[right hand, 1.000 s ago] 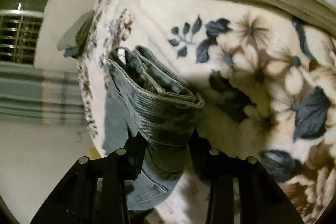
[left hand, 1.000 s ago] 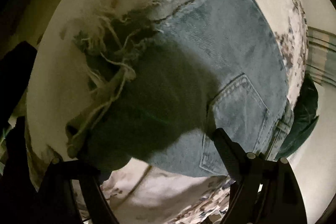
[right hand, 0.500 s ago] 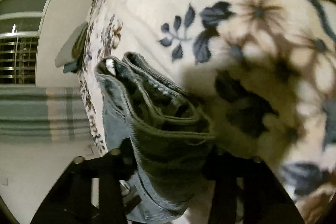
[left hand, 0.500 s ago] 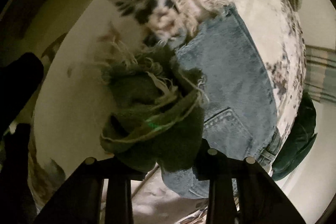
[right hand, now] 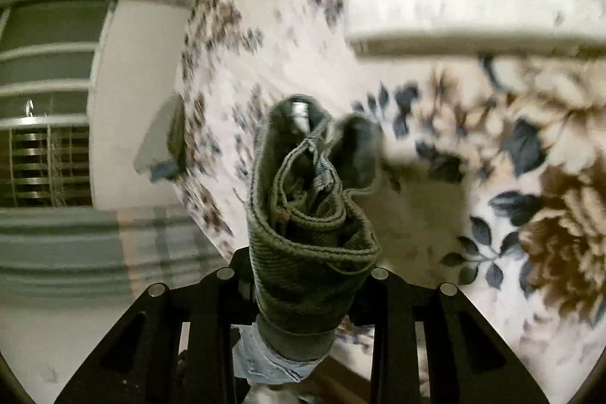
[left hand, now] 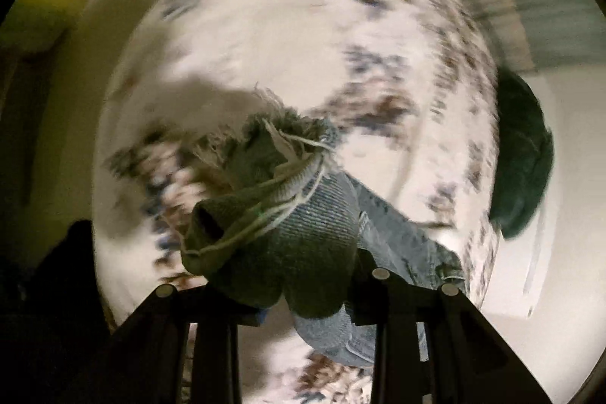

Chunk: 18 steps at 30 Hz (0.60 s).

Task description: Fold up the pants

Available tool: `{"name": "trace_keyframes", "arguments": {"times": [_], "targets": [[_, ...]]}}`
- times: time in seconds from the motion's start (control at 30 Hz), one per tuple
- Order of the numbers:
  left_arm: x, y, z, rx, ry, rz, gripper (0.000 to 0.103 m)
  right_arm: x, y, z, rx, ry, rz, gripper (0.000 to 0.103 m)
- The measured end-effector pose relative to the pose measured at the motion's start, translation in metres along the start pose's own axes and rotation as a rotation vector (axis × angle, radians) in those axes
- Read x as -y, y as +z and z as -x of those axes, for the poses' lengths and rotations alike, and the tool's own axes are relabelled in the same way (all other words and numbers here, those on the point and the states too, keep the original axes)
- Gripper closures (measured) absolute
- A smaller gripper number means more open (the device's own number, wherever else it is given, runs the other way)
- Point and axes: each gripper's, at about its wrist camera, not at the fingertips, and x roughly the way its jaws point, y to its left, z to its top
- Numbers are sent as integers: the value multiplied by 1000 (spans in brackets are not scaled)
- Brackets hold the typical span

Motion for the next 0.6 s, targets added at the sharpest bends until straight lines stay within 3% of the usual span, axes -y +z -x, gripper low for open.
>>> {"name": "trace_keyframes", "arguments": {"times": [0.23, 0.4, 0.5, 0.6], "targets": [[181, 4, -21, -88, -180, -287, 77, -39, 74, 131, 270, 62, -70, 69], [309, -25, -97, -177, -292, -497, 77, -22, 134, 208, 509, 74, -149, 69], [344, -52, -156, -236, -293, -606, 77, 21, 158, 225, 623, 45, -220, 69], [341, -85, -226, -304, -242, -706, 77, 85, 163, 215, 666, 28, -329, 69]]}}
